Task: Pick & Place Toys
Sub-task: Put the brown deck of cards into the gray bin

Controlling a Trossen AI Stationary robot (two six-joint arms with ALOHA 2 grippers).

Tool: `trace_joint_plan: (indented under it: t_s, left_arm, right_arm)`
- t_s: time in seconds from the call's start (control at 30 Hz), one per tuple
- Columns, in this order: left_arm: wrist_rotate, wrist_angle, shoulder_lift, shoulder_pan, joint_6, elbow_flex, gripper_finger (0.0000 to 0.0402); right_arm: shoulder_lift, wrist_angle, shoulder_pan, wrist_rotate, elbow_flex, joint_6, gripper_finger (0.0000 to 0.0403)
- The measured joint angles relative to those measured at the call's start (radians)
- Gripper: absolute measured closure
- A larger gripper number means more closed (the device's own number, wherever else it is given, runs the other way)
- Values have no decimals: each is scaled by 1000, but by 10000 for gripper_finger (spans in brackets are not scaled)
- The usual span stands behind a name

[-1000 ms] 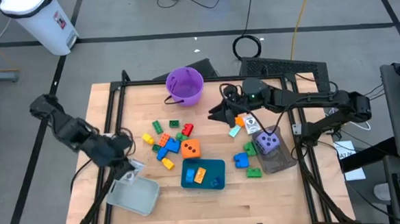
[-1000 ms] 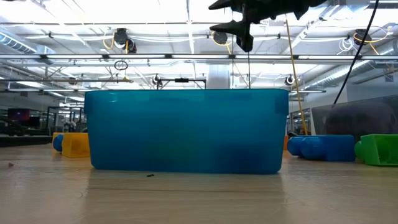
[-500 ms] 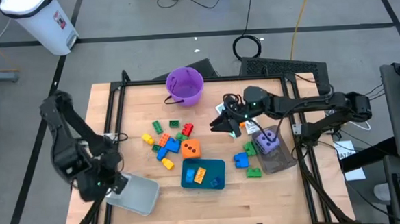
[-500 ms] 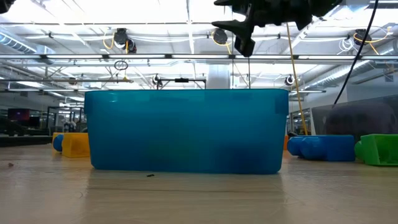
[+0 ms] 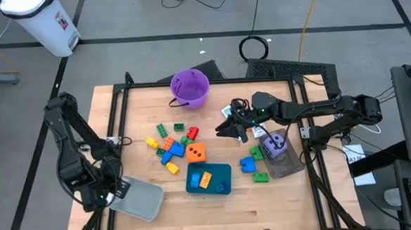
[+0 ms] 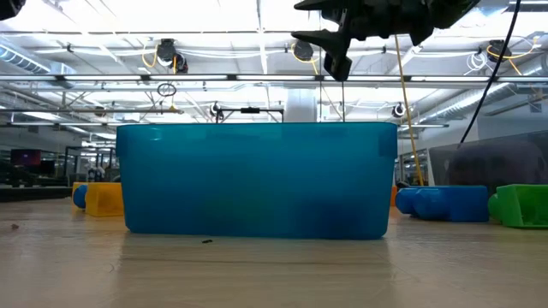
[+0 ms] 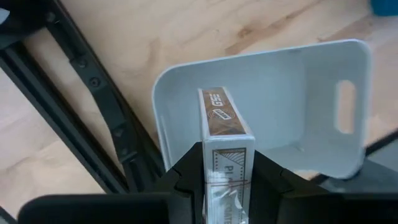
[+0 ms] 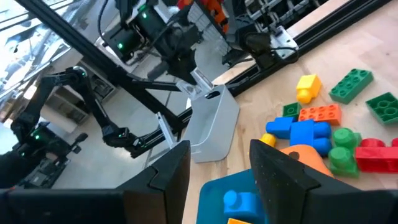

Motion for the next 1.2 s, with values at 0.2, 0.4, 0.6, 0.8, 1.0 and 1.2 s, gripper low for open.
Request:
trace_joint_plan:
  t_s: [0.2, 0.4, 0.6, 0.8, 1.0, 1.2]
  left_arm:
    - [0, 100, -8, 1, 1, -108, 316]
    - [11, 223, -9, 1, 2, -199, 316]
    - [27, 318, -8, 1, 3, -270, 316]
    - [28, 328, -8, 1, 4, -284, 316]
    - [28, 327, -8, 1, 13, -284, 316]
    - [28, 327, -8, 1, 14, -284, 305]
  right_arm:
    - [0, 0, -1, 22, 0, 6, 246]
    - [0, 0, -1, 22, 0, 19, 246]
    - [0, -1, -1, 24, 0, 50, 246]
    - [0, -1, 0, 25, 0, 71, 252]
    - [0, -1, 0, 25, 0, 80, 258]
    - [0, -1, 0, 25, 0, 89, 264]
